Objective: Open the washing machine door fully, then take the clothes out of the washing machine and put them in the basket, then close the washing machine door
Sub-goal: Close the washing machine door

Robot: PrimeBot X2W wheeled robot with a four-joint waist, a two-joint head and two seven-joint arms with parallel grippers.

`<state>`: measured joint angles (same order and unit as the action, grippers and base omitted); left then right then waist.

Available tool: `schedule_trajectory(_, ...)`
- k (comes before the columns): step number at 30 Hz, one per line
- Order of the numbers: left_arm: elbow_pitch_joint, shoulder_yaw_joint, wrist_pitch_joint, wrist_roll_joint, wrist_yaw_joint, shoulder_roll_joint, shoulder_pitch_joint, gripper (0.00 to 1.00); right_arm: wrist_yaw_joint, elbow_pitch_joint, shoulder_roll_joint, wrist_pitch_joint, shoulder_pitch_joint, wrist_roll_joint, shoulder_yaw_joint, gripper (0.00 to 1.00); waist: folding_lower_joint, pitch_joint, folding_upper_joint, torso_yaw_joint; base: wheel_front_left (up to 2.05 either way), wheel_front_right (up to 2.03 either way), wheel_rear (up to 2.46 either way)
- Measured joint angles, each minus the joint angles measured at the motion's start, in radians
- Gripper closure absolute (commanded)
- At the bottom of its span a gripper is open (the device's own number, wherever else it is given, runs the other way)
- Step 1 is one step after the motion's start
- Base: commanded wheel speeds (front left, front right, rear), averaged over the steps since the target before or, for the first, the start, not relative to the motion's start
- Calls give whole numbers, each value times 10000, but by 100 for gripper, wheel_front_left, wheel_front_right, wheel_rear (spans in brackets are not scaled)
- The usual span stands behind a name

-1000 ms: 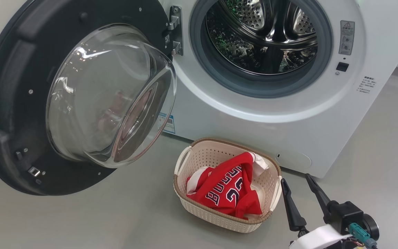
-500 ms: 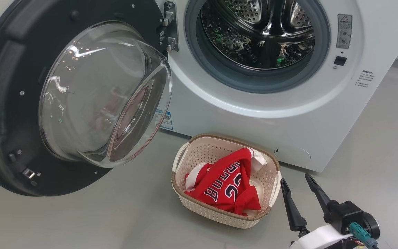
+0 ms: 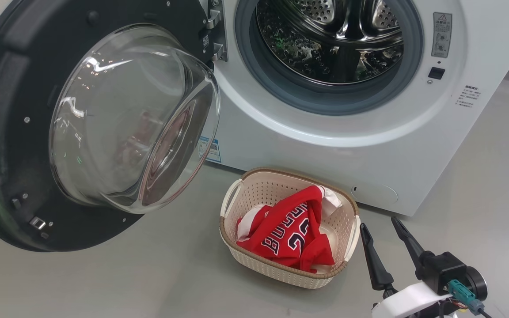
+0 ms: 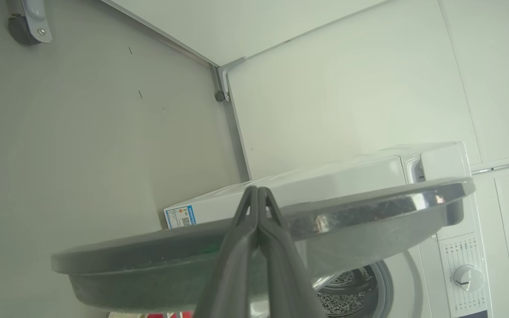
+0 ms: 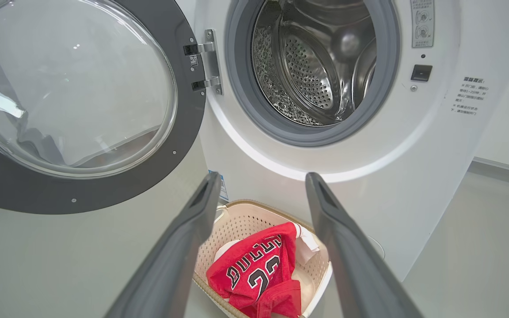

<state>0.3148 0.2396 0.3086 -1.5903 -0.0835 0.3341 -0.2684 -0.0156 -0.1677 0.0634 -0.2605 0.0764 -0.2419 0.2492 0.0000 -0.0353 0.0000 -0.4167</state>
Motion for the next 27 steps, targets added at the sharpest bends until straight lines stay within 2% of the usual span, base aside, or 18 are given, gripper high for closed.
schedule_trajectory(13, 328, -253, 924, -299, 769, 105, -12, 100, 2, 0, 35, 84, -59, -2, -33, 0, 0, -93, 0, 10, 0, 0, 0)
schedule_trajectory(21, 318, -422, 1553, -757, 1492, -203, 58, 100, 2, 0, 31, 84, -86, -2, -17, 0, 0, -103, 0, 76, 0, 0, 0)
schedule_trajectory(27, 125, -629, 2075, -1193, 1762, -483, 349, 100, 25, 4, 29, 84, -86, -2, -84, 0, 0, -95, 0, 159, 0, 0, 0)
